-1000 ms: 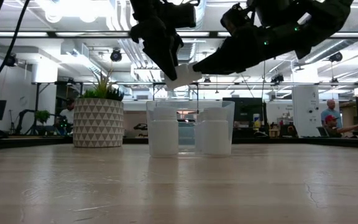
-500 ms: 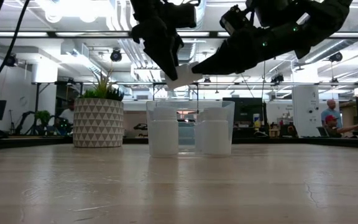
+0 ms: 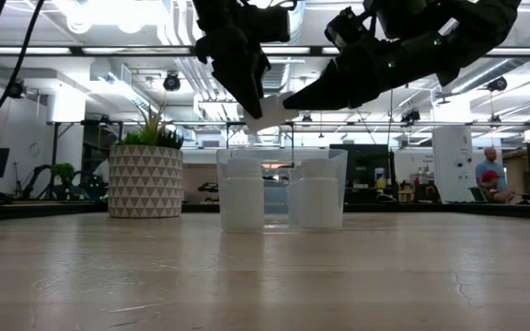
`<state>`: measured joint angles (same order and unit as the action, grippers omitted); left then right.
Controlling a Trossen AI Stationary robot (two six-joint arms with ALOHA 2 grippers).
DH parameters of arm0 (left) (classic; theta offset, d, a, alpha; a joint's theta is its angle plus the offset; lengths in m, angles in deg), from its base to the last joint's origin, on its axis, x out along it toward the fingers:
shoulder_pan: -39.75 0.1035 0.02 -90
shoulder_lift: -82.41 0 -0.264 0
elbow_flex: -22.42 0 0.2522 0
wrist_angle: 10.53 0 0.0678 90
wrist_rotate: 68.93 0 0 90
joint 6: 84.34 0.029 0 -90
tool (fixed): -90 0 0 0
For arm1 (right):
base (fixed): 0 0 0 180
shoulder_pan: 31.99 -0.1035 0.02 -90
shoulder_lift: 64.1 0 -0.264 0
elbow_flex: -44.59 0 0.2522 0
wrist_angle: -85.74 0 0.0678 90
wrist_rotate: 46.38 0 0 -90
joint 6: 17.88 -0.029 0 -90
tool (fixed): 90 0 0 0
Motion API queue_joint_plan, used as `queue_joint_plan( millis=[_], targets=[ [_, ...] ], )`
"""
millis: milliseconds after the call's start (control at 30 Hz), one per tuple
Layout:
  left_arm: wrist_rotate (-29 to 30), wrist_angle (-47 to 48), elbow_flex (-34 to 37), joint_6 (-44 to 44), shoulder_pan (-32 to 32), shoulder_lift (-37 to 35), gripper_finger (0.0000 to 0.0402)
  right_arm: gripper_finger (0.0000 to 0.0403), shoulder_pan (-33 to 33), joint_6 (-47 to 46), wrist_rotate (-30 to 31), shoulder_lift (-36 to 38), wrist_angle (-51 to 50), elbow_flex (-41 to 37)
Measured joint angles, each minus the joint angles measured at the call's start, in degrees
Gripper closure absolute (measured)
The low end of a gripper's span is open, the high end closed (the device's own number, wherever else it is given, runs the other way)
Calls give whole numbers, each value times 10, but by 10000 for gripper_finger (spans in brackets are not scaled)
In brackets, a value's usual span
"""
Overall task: Pick and place pill bottles into a basket
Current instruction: Adjust the white pill bottle
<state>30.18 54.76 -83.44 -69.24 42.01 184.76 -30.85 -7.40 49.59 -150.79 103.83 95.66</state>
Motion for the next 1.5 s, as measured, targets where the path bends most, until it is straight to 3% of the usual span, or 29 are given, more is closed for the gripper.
queue_joint_plan(
  millis=[333,567,867,1033,1333,1500],
  targets=[
    [-1,12,0,-13,0,-29,138,260,0,0,0,0,-20,14],
    [0,-31,28,-22,0,-114,126,260,0,3,0,0,-158,73],
    [0,-276,237,-13,-1,-301,125,260,0,13,-8,3,-412,214],
    [0,-381,345,-16,-1,-385,125,260,9,18,-54,4,-544,309],
    [3,-554,504,-28,-4,-473,125,260,52,6,-123,-19,-720,417],
    [16,-588,551,-27,-4,-496,125,260,62,6,-160,-63,-780,458]
  ],
)
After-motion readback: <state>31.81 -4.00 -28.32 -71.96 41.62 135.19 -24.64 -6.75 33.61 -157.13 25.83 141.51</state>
